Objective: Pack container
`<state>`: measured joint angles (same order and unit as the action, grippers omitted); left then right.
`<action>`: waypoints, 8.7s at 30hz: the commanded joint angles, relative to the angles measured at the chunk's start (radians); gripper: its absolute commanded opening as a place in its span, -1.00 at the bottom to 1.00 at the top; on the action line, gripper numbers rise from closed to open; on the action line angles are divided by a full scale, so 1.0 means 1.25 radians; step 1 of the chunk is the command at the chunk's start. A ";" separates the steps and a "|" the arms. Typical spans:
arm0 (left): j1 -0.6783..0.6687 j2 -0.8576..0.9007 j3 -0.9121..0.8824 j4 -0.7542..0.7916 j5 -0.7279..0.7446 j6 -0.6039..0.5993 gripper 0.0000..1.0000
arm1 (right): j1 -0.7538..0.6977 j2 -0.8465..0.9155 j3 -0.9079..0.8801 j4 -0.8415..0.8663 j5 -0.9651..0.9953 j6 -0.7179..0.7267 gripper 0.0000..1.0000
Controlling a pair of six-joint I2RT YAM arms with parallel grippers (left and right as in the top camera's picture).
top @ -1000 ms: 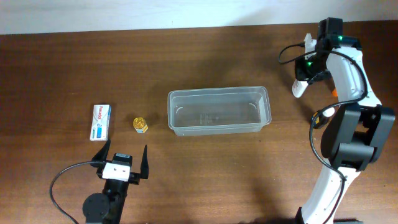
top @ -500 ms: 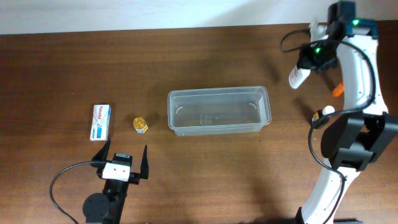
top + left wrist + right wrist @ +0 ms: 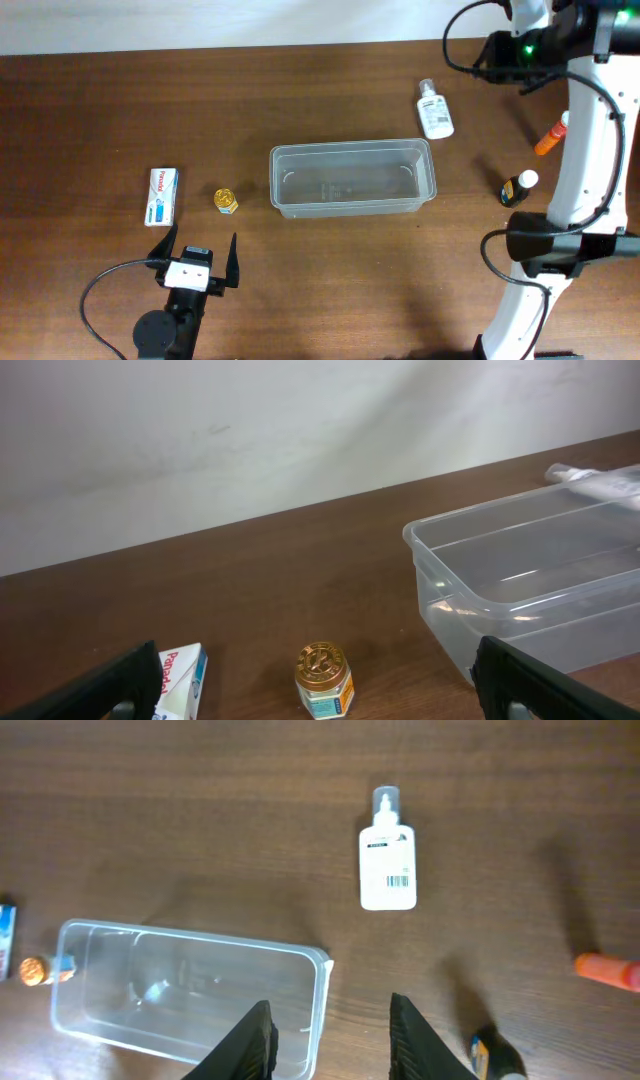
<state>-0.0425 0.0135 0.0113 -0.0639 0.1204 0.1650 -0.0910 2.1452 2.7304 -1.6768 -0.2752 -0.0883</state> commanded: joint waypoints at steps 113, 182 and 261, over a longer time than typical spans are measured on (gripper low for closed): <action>0.005 -0.006 -0.002 -0.004 0.003 0.010 0.99 | -0.212 -0.194 -1.046 0.487 0.179 -0.186 0.97; 0.005 -0.006 -0.002 -0.004 0.003 0.010 0.99 | -0.248 -0.161 -1.056 0.565 0.121 -0.212 0.45; 0.005 -0.006 -0.002 -0.004 0.003 0.010 0.99 | 0.113 -0.177 -0.595 0.226 -0.019 -0.080 -0.59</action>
<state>-0.0425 0.0135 0.0113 -0.0639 0.1204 0.1650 -0.0021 1.9476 1.9629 -1.4040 -0.3649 -0.2298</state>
